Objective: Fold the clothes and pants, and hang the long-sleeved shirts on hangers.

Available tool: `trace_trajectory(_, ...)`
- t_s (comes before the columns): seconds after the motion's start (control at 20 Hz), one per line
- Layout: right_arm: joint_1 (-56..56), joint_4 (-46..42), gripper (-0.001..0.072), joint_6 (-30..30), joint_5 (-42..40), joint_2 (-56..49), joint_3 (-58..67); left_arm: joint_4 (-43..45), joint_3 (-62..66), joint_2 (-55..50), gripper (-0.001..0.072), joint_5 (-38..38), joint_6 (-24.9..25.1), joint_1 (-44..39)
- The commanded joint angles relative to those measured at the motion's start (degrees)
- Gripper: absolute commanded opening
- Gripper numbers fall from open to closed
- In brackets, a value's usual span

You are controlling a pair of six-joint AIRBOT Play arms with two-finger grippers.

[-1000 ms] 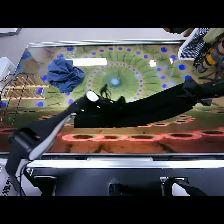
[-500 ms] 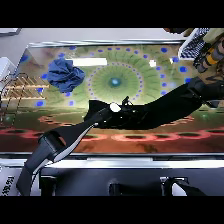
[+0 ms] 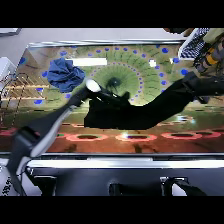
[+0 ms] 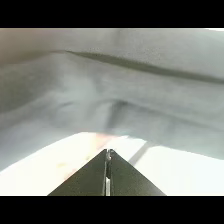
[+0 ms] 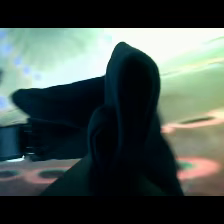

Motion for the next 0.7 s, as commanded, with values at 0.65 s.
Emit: trace_trajectory(0.65, 41.5, -0.5, 0.0025, 20.7, -32.5, -18.0, 0.0, 33.4, 0.0, 31.6, 0.0017, -30.4, 6.5, 33.9)
